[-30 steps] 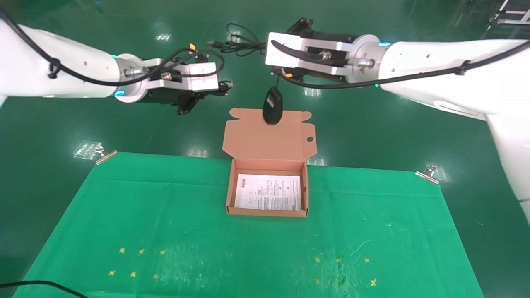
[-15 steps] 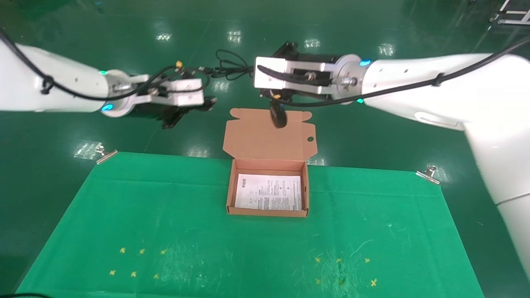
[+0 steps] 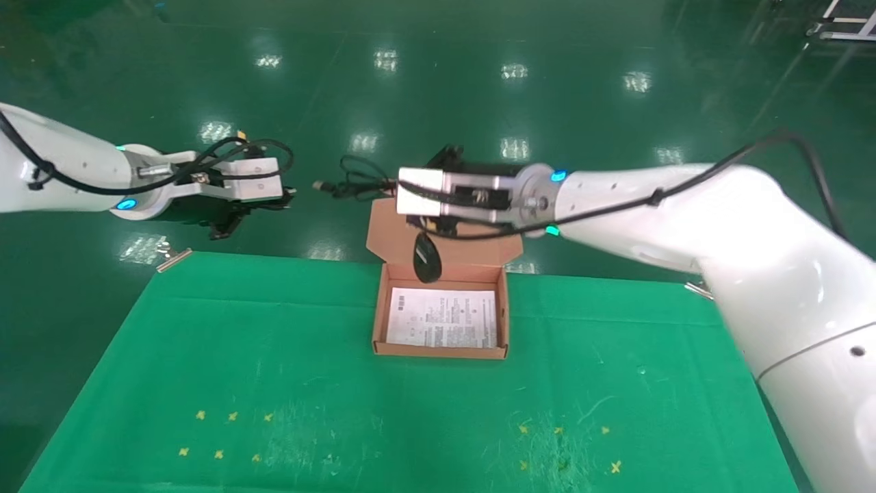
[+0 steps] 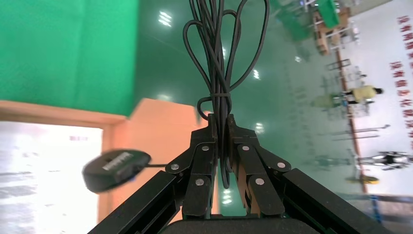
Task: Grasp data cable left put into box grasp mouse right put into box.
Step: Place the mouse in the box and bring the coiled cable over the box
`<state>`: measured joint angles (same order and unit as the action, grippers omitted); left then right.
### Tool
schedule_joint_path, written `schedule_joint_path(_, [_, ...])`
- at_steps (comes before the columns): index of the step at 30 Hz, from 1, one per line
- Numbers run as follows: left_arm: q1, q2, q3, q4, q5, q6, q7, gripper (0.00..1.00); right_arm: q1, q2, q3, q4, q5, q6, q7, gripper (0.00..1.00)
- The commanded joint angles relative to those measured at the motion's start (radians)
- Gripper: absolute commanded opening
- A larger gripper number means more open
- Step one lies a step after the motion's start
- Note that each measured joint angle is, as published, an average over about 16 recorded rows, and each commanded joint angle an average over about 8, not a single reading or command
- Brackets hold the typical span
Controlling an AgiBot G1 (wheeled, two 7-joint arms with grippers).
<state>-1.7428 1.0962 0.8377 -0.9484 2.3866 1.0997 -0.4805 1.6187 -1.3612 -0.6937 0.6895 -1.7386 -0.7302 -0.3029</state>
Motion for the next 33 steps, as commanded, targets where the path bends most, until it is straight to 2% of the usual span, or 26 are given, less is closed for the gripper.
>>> schedule_joint_path(1, [0.004,-0.01,0.003,-0.012,0.025,0.008,-0.029,0.0,-0.011,-0.003,-0.024,-0.008,0.024,0.007,-0.001,0.0])
schedule_joint_path(10, [0.024,-0.038,0.01,-0.095,0.072,0.058,-0.103,0.0,-0.048,-0.007,-0.161,-0.037,0.156,0.075,0.06,0.0])
schedule_joint_path(21, [0.032,-0.045,0.011,-0.124,0.081,0.068,-0.122,0.0,-0.061,-0.005,-0.301,-0.183,0.242,0.146,0.184,0.0])
schedule_joint_path(22, [0.032,-0.046,0.011,-0.125,0.081,0.069,-0.122,0.0,-0.062,-0.005,-0.312,-0.194,0.246,0.148,0.194,0.04])
schedule_joint_path(29, [0.033,-0.046,0.011,-0.128,0.083,0.07,-0.123,0.0,-0.06,-0.003,-0.373,-0.228,0.256,0.145,0.227,0.92])
schedule_joint_path(30, [0.034,-0.046,0.011,-0.129,0.083,0.07,-0.123,0.0,-0.06,-0.001,-0.378,-0.228,0.257,0.144,0.228,1.0])
schedule_joint_path(33, [0.037,-0.043,0.012,-0.132,0.08,0.068,-0.121,0.0,-0.061,0.008,-0.39,-0.221,0.259,0.142,0.231,1.0])
